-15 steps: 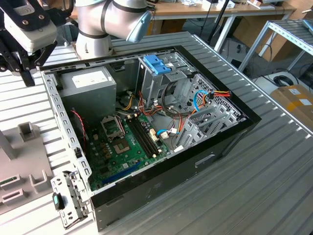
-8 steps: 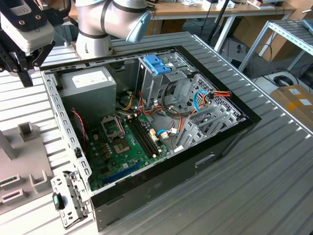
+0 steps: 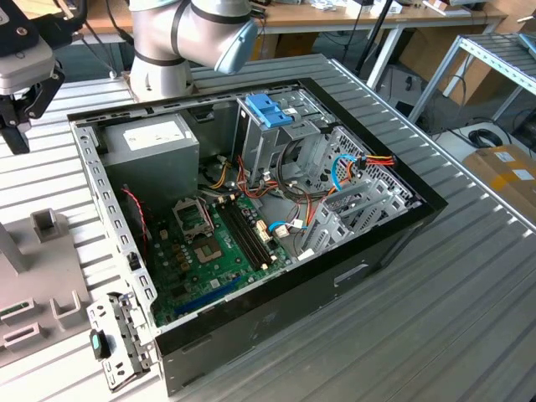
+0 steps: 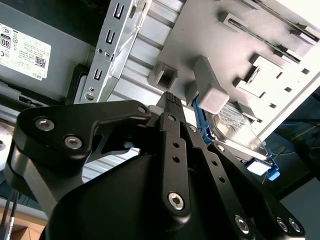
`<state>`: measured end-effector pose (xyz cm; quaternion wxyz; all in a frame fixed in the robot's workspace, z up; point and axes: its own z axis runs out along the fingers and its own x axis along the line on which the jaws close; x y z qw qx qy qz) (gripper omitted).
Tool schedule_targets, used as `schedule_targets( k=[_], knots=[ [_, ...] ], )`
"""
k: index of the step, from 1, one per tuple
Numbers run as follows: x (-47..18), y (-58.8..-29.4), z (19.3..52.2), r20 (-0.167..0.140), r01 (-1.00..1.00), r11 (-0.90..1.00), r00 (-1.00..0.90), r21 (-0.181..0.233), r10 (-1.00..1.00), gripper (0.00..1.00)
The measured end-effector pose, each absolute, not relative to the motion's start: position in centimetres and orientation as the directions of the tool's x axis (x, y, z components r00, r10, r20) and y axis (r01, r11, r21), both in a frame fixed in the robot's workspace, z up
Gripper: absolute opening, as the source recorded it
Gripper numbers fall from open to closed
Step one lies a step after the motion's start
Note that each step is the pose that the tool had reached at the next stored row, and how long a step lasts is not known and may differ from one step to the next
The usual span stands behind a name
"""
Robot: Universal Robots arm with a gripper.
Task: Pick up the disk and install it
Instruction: 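Reach for the disk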
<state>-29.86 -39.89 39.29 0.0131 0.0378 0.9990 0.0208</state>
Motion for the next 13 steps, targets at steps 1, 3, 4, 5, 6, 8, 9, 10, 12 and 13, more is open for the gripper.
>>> schedule_targets(
  k=[1, 3, 4, 5, 6, 8, 9, 10, 12, 13],
  knots=[
    [-29.91, -39.90, 39.29, -0.025, 0.075, 0.996, -0.997, 0.042, 0.076, 0.10],
    [-30.01, -39.89, 39.29, -0.025, 0.075, 0.996, -0.997, 0.043, 0.076, 0.10],
    [-30.06, -39.89, 39.29, -0.025, 0.075, 0.996, -0.997, 0.043, 0.076, 0.10],
    [-30.10, -39.89, 39.29, -0.025, 0.075, 0.996, -0.997, 0.043, 0.076, 0.10],
    [-30.16, -39.89, 39.29, -0.025, 0.075, 0.996, -0.997, 0.043, 0.076, 0.10],
    [-30.27, -39.90, 39.29, -0.025, 0.075, 0.996, -0.997, 0.043, 0.076, 0.10],
    [-30.32, -39.89, 39.29, -0.025, 0.075, 0.996, -0.997, 0.043, 0.076, 0.10],
    [-30.40, -39.90, 39.29, -0.025, 0.075, 0.996, -0.997, 0.043, 0.076, 0.10],
    [-30.49, -39.89, 39.29, -0.025, 0.075, 0.996, -0.997, 0.043, 0.076, 0.10],
    [-30.53, -39.89, 39.29, -0.025, 0.075, 0.996, -0.997, 0.043, 0.076, 0.10]
  ],
)
